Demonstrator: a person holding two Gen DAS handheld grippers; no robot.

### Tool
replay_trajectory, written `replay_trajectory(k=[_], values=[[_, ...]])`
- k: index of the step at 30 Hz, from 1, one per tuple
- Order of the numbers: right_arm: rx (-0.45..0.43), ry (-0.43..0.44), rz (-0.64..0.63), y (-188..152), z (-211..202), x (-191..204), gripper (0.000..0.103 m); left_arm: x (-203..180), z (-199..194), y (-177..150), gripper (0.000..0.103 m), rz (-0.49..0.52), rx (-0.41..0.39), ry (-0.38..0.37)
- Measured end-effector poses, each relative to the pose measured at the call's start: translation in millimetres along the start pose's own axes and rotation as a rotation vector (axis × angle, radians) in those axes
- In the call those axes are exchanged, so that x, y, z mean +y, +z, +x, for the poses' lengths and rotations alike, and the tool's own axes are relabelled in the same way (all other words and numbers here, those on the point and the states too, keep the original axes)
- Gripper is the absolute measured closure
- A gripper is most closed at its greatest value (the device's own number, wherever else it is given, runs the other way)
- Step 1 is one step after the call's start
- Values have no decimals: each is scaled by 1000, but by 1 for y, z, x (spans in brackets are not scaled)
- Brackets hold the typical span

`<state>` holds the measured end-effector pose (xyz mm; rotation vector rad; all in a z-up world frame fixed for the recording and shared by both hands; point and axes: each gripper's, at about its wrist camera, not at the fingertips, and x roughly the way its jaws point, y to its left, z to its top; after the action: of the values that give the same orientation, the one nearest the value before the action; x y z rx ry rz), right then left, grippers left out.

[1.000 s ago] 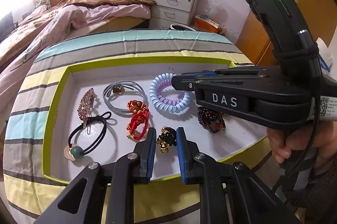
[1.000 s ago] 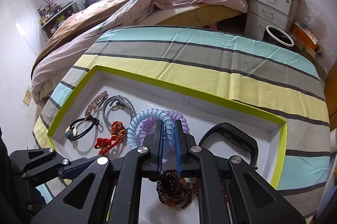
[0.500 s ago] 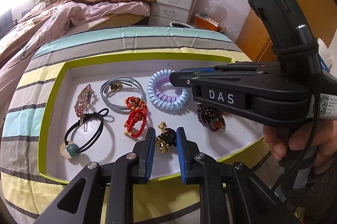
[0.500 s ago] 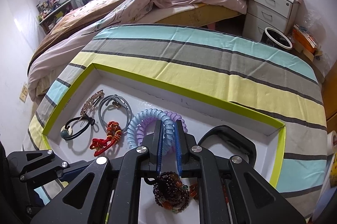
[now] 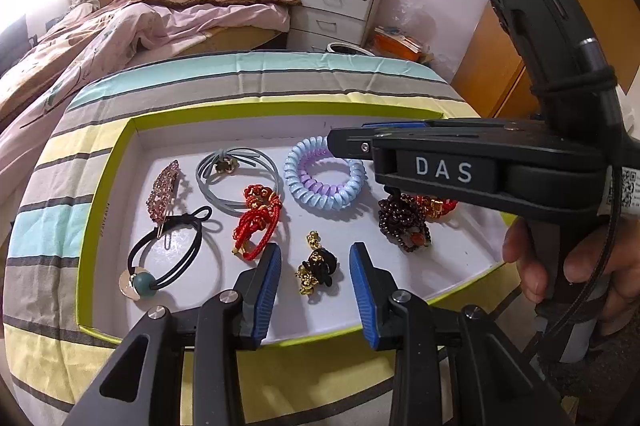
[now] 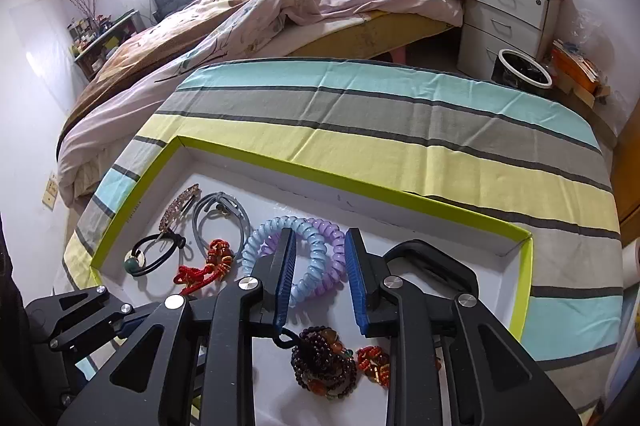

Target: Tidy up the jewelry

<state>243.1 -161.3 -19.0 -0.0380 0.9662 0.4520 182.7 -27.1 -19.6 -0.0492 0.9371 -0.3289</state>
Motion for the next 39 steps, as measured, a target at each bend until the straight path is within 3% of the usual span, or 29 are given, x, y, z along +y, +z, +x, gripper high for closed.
replay_trajectory(k=[4,12,21,29,39], values=[[-9,3,5,-1,-4,0,64,-1,-1,-1,56,5,2,10],[-45,-2,35,-9,-20,-5,64,-1,-10,-3,55,-17,-10,39],[-121,-102,49,-36,-56,2,64,-3,-31,-11,55,-28,-46,97],[-174,-152,93,-69,-86,10,64,-9,-60,-28,55,-18,-108,209],[-217,-209,122,-110,-115,30,64,-18,-91,-52,55,-42,-155,286]])
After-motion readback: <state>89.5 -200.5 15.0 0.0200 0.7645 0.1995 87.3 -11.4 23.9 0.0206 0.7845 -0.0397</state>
